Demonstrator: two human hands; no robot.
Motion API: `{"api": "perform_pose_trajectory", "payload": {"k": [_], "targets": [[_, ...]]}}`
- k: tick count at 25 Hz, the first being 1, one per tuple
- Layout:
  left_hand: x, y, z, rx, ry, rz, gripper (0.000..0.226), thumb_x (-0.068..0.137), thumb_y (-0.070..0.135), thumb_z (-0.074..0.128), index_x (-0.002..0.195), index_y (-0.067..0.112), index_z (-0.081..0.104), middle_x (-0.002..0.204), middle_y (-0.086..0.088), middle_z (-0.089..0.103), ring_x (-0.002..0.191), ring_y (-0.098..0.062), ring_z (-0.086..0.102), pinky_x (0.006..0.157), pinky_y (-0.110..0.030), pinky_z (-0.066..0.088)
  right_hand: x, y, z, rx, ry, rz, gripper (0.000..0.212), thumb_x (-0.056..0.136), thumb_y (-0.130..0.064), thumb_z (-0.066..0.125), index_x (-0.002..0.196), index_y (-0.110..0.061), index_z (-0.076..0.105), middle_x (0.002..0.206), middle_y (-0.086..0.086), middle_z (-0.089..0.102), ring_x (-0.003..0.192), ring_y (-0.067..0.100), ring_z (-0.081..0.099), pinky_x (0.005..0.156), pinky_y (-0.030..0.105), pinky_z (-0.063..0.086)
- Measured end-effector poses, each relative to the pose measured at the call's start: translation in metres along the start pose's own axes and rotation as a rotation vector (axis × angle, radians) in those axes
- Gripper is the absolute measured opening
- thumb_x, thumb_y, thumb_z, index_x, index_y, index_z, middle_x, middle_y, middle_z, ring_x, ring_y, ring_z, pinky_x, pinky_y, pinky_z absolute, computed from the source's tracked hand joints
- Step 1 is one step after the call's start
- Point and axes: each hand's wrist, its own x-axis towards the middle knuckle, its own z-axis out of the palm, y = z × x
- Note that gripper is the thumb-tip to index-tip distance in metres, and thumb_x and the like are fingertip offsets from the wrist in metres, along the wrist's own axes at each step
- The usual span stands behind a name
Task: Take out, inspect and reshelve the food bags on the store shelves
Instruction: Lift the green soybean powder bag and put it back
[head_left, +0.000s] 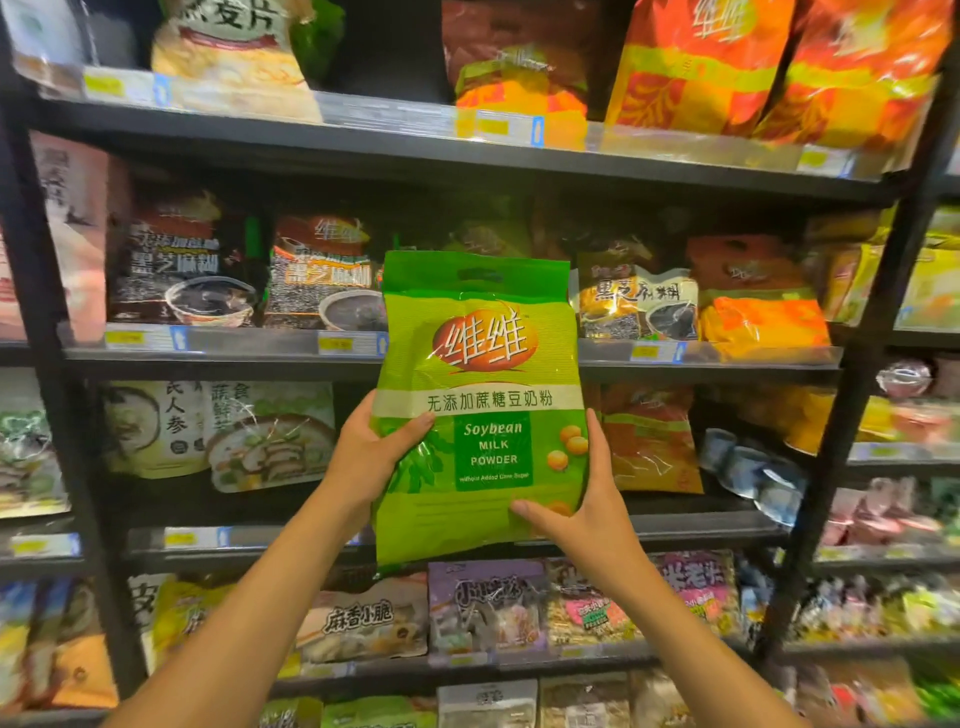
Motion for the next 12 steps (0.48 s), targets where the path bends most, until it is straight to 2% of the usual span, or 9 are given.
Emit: {"api": "perform_pose_trajectory", "payload": {"k": [3,6,9,12], "targets": [[0.007,-0.002,0.028,0.021,0.008,0.013,0.044,0.087,0.019,0.078,0.13,0.018,0.065,0.118,0.0,0.079,0.109,-0.021,0.075,0.096,-0.042,0.058,0.012,0.011,-0.028,-0.01,-0.004,-0.018,0.127,0.076,-0.026,0.092,0.162,-0.043,-0.001,0.141,-0.033,0.034,0.134,0.007,0.045,0.078,-0.002,0.045],[0.016,0.0,0.046,0.044,0.021,0.014,0.04,0.091,0.016,0.077,0.129,0.018,0.065,0.118,0.0,0.079,0.109,-0.02,0.075,0.096,-0.042,0.058,0.026,0.02,-0.046,-0.03,-0.029,-0.014,0.128,0.075,-0.032,0.092,0.161,-0.05,0.0,0.152,-0.021,0.036,0.139,0.01,0.046,0.084,0.004,0.047],[0.031,0.003,0.06,0.025,0.017,0.0,0.04,0.091,0.015,0.076,0.129,0.016,0.066,0.117,-0.003,0.079,0.109,-0.025,0.075,0.093,-0.043,0.059,0.044,0.025,-0.06,-0.043,-0.041,-0.033,0.128,0.074,-0.035,0.093,0.161,-0.049,0.0,0.152,-0.021,0.038,0.14,0.01,0.048,0.097,0.018,0.048],[0.051,0.015,0.07,0.01,0.013,-0.027,0.036,0.092,0.014,0.075,0.128,0.014,0.067,0.112,-0.005,0.081,0.102,-0.025,0.078,0.08,-0.036,0.063,0.069,0.022,-0.069,-0.052,-0.056,-0.054,0.129,0.072,-0.038,0.093,0.161,-0.048,0.001,0.154,-0.018,0.038,0.14,0.012,0.049,0.112,0.039,0.048]]}}
